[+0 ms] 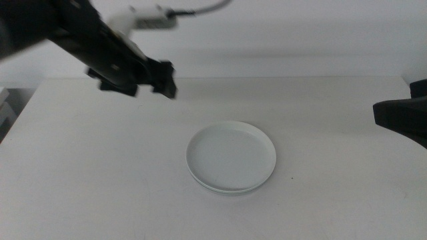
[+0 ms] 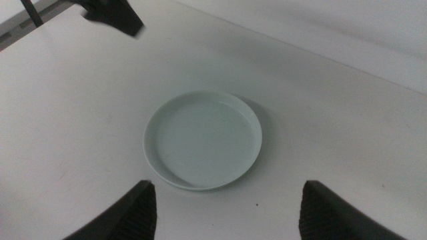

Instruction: Stack the three bowls on top of each other.

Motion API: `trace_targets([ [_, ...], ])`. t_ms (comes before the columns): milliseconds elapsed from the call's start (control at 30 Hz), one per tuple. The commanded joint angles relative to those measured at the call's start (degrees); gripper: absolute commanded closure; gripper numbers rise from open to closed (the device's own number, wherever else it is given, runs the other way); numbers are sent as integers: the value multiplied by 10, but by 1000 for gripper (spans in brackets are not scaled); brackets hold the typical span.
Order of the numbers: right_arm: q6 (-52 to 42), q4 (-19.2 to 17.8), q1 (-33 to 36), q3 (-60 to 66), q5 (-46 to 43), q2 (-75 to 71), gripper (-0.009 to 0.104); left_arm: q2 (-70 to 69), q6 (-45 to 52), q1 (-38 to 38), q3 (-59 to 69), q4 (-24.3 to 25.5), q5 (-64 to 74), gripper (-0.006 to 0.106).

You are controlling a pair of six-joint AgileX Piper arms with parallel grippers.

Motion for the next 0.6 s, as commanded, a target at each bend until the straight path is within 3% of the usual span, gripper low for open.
trace_targets([
  [0, -4, 7, -4, -14, -32, -2, 39, -65, 3, 17, -18, -4, 5, 10],
  [267, -4, 7, -4, -14, -32, -2, 39, -152, 2, 66, -18, 2, -42, 10],
  [567, -4, 7, -4, -14, -32, -2, 39, -171, 2, 68, -18, 7, -107, 10],
])
